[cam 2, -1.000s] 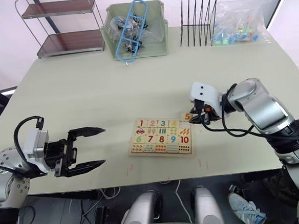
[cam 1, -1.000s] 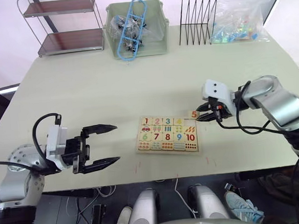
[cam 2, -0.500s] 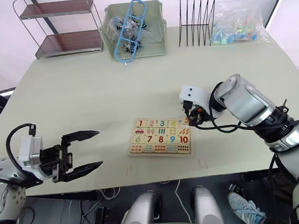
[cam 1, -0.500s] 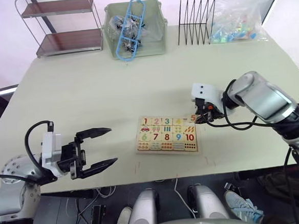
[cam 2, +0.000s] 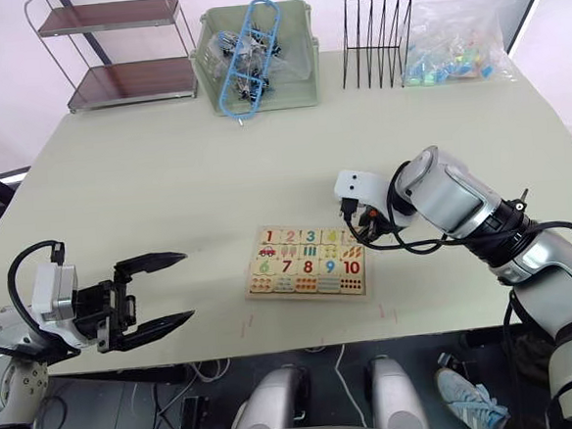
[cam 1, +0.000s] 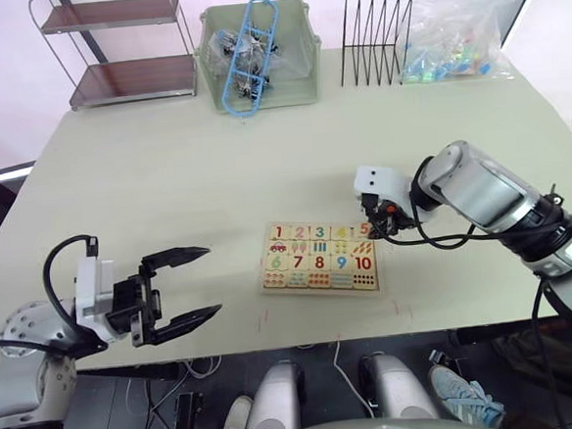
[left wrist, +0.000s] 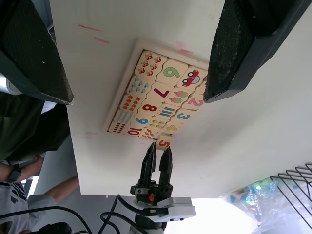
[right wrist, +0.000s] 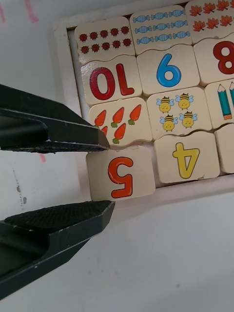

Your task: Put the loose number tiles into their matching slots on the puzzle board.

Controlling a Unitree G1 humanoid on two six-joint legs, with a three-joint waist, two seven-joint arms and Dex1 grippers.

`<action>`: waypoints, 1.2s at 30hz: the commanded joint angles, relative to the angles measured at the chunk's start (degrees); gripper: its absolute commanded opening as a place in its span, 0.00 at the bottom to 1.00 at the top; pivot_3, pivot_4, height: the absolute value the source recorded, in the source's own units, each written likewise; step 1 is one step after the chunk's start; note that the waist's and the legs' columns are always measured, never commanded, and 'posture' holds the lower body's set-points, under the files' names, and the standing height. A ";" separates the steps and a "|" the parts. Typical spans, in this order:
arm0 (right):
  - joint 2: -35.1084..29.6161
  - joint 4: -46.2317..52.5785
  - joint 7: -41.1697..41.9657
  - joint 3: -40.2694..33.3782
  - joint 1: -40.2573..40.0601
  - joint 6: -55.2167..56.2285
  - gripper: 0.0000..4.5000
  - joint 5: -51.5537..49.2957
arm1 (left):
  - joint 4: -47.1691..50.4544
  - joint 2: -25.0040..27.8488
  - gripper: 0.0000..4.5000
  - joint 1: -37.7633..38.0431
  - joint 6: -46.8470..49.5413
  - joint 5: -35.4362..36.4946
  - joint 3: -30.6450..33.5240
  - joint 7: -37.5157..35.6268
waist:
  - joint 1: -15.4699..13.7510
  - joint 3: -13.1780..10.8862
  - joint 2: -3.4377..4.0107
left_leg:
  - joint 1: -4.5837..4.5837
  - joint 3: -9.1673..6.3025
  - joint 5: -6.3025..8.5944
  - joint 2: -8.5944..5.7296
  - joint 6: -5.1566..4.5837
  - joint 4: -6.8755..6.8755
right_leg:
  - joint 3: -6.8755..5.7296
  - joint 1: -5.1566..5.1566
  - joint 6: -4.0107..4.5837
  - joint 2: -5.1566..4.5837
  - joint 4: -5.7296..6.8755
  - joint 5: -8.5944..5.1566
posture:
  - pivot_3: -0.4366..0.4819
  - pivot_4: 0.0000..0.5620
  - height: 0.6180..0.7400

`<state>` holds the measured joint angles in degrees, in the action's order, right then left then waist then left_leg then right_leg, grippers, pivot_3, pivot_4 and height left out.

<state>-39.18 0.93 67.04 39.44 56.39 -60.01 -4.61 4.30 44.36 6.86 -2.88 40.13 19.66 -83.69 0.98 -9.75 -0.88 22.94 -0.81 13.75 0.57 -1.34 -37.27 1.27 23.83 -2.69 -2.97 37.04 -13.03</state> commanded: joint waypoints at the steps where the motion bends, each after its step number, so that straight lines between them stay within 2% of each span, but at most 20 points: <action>1: 0.08 0.16 -0.03 -0.74 1.18 0.88 0.19 0.68 | -0.32 -0.27 1.00 0.17 -1.03 0.14 1.65 -0.75 | 0.00 0.00 0.00 | 0.00 0.00 0.00 0.00 0.00 0.00 | 0.00 0.00 0.00 0.00 0.00 0.00 | 0.48 0.27 1.00; 36: 0.50 2.74 0.51 0.58 -0.25 0.05 0.19 0.83 | -4.98 -1.31 1.00 -0.40 -4.49 -0.48 1.72 -3.89 | 0.01 0.00 0.01 | 0.01 -0.34 0.00 -0.01 0.00 0.01 | -0.04 0.00 0.02 -0.02 0.00 -0.01 | 0.48 0.27 1.00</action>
<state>-38.78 2.22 67.31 40.18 56.02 -59.87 -3.78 -1.05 43.03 6.82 -6.60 39.46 19.96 -87.24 0.99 -9.75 -0.88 22.95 -1.16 13.75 0.57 -1.33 -37.27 1.23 23.83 -2.67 -2.99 37.04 -13.04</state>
